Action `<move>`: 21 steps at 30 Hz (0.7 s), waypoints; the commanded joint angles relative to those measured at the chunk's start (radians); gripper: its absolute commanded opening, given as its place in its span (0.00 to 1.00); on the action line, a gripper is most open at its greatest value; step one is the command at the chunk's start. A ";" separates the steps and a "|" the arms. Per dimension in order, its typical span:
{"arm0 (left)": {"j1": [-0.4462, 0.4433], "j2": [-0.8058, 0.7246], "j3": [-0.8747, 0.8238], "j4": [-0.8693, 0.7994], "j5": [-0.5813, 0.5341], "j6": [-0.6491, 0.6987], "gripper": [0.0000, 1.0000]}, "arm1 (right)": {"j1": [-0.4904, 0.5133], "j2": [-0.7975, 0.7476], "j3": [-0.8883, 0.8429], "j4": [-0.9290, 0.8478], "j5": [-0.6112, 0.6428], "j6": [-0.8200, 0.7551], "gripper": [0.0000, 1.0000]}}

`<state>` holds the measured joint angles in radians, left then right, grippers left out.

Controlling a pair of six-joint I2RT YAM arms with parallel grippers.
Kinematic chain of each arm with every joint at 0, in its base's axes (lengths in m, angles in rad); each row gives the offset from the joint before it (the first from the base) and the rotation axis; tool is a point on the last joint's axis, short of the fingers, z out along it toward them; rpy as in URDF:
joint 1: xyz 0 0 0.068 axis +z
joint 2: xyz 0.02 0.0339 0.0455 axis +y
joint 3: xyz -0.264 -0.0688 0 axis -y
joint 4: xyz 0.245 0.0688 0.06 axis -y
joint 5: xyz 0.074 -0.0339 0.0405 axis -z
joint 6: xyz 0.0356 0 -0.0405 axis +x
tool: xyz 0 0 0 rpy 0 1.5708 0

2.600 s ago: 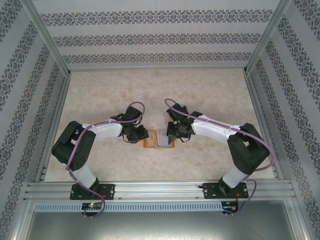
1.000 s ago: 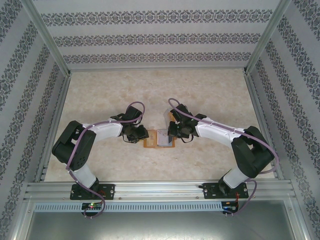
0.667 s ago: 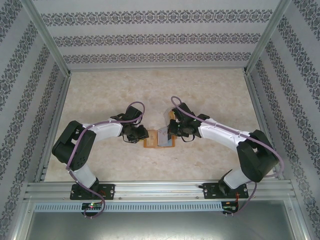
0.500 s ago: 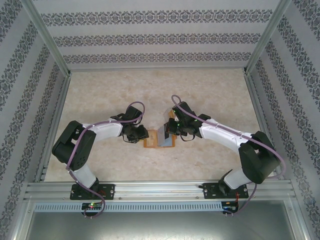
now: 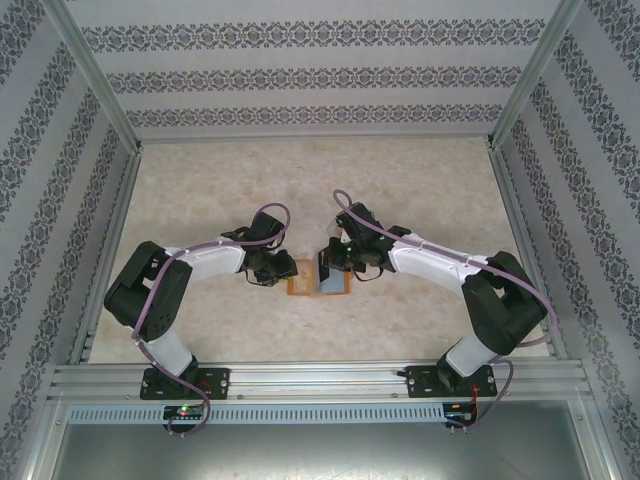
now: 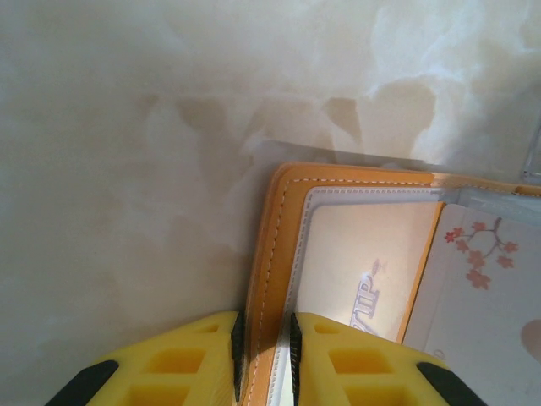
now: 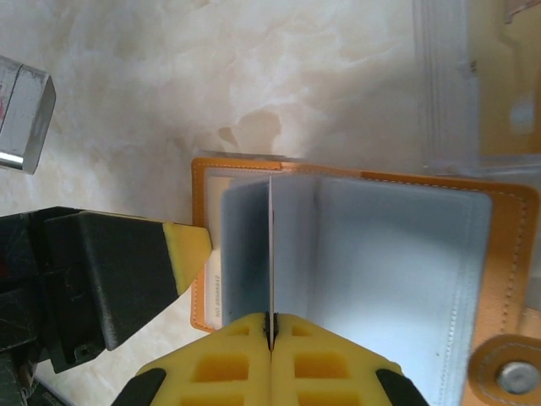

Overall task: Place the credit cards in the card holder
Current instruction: Flip over the card slot in the card holder.

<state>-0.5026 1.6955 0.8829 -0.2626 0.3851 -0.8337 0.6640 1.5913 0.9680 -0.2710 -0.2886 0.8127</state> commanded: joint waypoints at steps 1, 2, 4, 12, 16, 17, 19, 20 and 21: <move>-0.003 -0.008 0.015 0.008 -0.012 0.025 0.24 | 0.015 0.022 0.033 0.016 -0.025 0.007 0.01; -0.002 -0.009 0.013 0.009 -0.013 0.024 0.24 | 0.016 0.026 0.034 0.013 -0.023 0.006 0.01; -0.002 -0.012 0.012 0.010 -0.012 0.023 0.24 | 0.017 0.029 0.037 0.007 -0.018 0.004 0.01; -0.005 -0.028 0.028 -0.026 -0.038 0.041 0.24 | 0.009 -0.009 0.022 -0.071 0.099 0.006 0.01; -0.009 -0.041 0.033 -0.036 -0.049 0.049 0.25 | 0.000 -0.058 0.016 -0.126 0.171 -0.013 0.01; -0.011 -0.046 0.036 -0.042 -0.052 0.050 0.26 | -0.008 -0.065 0.012 -0.129 0.165 -0.018 0.01; -0.014 -0.054 0.039 -0.035 -0.048 0.058 0.27 | -0.019 -0.076 0.005 -0.125 0.151 -0.024 0.01; -0.016 -0.058 0.041 -0.032 -0.046 0.063 0.28 | -0.020 -0.081 -0.001 -0.121 0.151 -0.024 0.01; -0.017 -0.060 0.042 -0.028 -0.041 0.064 0.28 | -0.023 -0.086 -0.008 -0.115 0.151 -0.022 0.01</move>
<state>-0.5087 1.6688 0.8974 -0.2752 0.3561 -0.8028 0.6533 1.5337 0.9802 -0.3660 -0.1688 0.8070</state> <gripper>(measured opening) 0.281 0.048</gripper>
